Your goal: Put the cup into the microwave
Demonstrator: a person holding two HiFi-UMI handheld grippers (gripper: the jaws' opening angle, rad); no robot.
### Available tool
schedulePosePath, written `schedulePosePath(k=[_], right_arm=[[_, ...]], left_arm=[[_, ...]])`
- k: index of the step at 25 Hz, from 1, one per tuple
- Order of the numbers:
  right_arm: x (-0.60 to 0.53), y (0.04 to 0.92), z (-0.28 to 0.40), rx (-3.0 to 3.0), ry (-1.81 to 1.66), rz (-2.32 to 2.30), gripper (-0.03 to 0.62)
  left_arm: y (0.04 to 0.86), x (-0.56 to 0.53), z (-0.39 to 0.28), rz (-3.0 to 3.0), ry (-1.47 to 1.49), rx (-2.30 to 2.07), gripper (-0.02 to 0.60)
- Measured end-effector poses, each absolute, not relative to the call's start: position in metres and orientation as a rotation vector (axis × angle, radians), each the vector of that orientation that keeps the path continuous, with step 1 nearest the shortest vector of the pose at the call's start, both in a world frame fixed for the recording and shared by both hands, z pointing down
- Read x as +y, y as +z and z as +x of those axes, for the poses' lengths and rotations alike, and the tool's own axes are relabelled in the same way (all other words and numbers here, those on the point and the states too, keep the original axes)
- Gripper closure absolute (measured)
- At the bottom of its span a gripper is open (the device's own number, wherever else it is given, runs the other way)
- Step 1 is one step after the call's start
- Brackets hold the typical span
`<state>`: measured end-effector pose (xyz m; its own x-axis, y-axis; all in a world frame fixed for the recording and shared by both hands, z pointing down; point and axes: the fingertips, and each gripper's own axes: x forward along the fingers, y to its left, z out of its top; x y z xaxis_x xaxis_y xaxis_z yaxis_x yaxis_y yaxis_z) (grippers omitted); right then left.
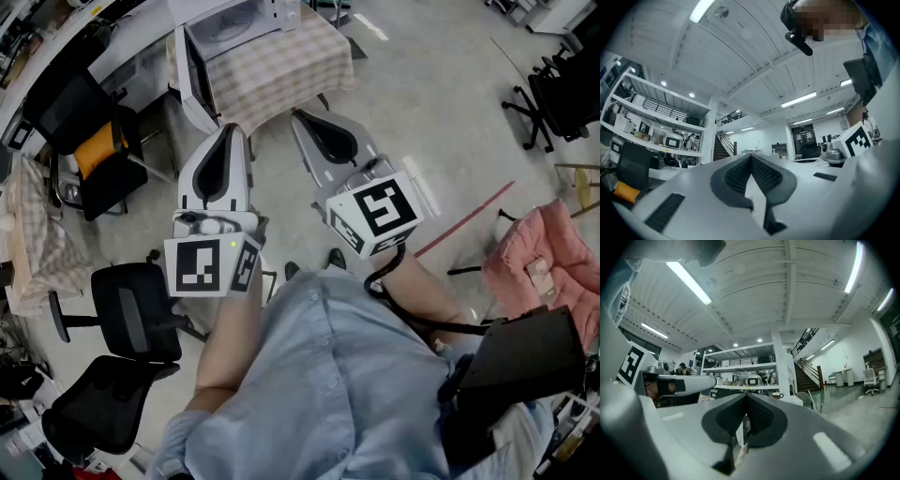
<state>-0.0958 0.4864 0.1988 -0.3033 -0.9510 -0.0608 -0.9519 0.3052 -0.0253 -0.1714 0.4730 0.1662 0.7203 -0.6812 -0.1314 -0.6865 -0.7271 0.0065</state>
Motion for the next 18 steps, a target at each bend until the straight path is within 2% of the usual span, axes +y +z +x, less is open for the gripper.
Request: schedulePosePath(k=[18], right_arm=[[0.490,0.214,-0.061,2.503,-0.038,-1.764,0.592]], left_arm=[[0.178,0.482,-0.128,-2.869,0.122,1.138,0.577]])
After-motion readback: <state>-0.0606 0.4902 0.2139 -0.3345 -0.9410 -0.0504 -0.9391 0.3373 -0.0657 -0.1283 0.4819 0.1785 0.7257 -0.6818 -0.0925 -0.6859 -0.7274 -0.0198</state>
